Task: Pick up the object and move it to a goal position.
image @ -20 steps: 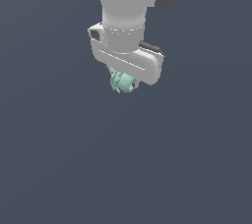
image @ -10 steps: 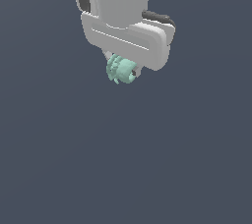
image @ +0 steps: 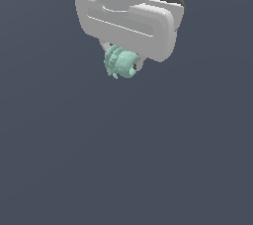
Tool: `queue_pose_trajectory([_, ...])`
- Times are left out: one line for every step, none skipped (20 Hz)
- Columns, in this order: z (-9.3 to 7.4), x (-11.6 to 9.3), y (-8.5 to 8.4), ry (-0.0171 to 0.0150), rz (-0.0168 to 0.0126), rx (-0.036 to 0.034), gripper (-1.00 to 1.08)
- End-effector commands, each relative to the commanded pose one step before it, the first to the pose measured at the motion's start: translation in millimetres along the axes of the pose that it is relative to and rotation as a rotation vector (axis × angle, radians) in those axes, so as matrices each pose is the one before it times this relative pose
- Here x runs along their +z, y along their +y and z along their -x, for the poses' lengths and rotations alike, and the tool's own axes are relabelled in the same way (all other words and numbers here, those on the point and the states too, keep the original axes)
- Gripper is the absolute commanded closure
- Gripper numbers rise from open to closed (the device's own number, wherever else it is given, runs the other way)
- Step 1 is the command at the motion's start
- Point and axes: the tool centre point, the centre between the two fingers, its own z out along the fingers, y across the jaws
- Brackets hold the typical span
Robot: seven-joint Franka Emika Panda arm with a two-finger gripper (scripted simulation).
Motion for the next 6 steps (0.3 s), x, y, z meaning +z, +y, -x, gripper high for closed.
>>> queue_pose_trajectory([-1.32,-3.50,-0.87,-0.00022,0.00018,-0.00008,1.08])
queue_pose_trajectory([-0.33,-0.73,-0.22,0.00000,0.00000,0.00000,1.08])
queue_pose_trajectory([-0.25,-0.48,-0.18,0.00000,0.00000,0.00000,1.08])
queue_pose_trajectory([-0.18,-0.26,-0.13,0.00000,0.00000,0.00000,1.08])
queue_pose_trajectory([-0.10,-0.07,-0.08,0.00000,0.00000,0.00000,1.08])
queue_pose_trajectory([-0.03,0.00,-0.03,0.00000,0.00000,0.00000,1.08])
